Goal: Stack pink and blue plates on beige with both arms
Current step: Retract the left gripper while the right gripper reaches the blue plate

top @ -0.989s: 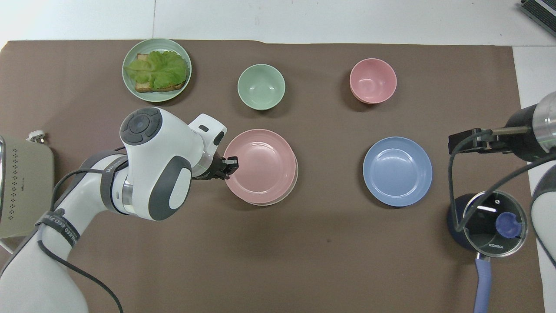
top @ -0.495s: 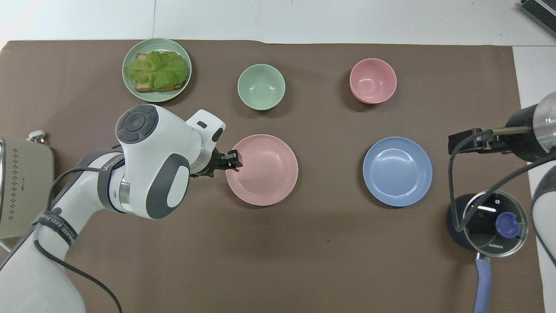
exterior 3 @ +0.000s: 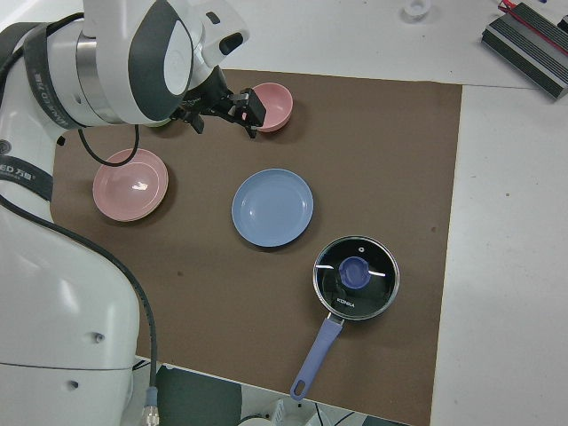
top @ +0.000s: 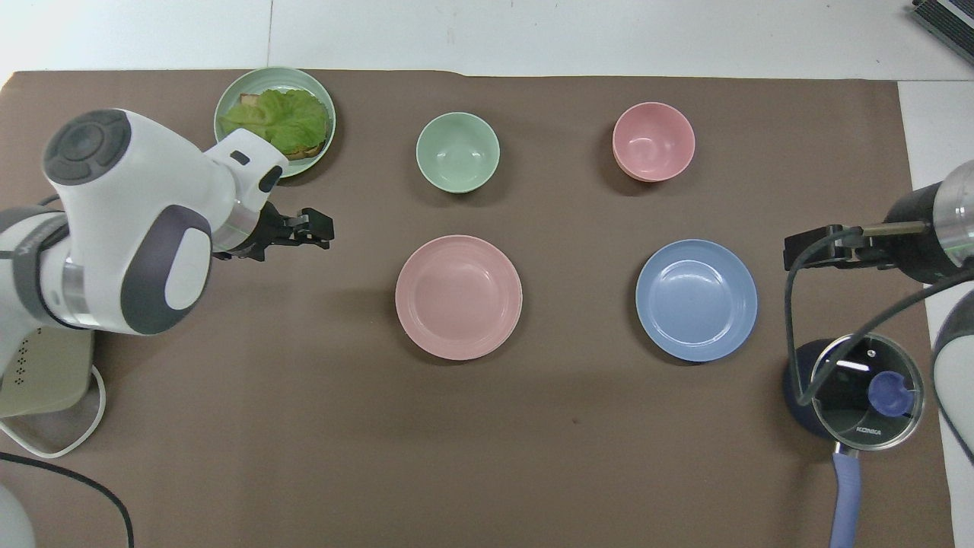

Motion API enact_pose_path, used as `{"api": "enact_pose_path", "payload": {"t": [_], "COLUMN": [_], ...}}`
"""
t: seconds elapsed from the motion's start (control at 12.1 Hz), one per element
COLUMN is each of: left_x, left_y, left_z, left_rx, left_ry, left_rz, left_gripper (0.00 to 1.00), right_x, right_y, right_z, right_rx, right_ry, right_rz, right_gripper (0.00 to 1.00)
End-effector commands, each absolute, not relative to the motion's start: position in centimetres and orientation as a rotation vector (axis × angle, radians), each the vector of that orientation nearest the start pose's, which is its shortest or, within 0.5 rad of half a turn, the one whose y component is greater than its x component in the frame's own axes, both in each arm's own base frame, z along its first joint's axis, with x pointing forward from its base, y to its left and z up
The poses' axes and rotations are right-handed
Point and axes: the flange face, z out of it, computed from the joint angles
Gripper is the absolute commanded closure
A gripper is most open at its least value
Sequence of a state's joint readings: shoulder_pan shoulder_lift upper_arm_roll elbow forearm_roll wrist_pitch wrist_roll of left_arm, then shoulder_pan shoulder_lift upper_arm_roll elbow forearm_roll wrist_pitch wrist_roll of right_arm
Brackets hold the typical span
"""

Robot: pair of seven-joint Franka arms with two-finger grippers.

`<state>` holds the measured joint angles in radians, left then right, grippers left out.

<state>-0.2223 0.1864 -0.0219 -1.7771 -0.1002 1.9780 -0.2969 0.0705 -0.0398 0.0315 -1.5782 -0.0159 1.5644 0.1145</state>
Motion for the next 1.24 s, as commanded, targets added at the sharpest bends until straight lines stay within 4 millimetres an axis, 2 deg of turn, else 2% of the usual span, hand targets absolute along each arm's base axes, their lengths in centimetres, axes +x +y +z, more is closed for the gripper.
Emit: {"api": "enact_pose_path", "payload": {"t": [0.0,0.16,0.33,0.49,0.74,0.91,1.15], "left_x": [61.0,60.9,60.0,58.2,58.0,58.1,58.1], "left_y": [-12.3,-7.9,-6.4,-6.2,-5.5,-5.5,-4.9], "left_z": [51.0,54.5,57.4,60.4,60.6,60.7,60.6], "left_rx": [-3.146,-3.121,-3.117,-3.108,-3.111,-3.116,-3.118], "left_ry": [-0.064,0.043,0.065,0.102,0.092,0.085,0.064], "left_rz": [-0.040,0.003,0.018,-0.018,-0.018,-0.036,-0.022], "left_gripper": [0.00,0.00,0.00,0.00,0.00,0.00,0.00], "right_x": [53.4,53.6,53.8,54.4,55.6,57.5,60.7], "right_y": [4.7,4.8,4.5,4.3,3.3,2.8,0.4], "right_z": [64.6,64.2,62.9,61.1,54.6,50.2,43.6], "right_rx": [-3.122,-3.119,-3.115,-3.113,-3.115,-3.115,-3.117], "right_ry": [-0.005,0.014,0.023,0.032,0.051,0.041,-0.022], "right_rz": [-0.048,-0.066,-0.104,-0.119,-0.105,-0.103,-0.146], "right_gripper": [0.00,0.00,0.00,0.00,0.00,0.00,0.00]}}
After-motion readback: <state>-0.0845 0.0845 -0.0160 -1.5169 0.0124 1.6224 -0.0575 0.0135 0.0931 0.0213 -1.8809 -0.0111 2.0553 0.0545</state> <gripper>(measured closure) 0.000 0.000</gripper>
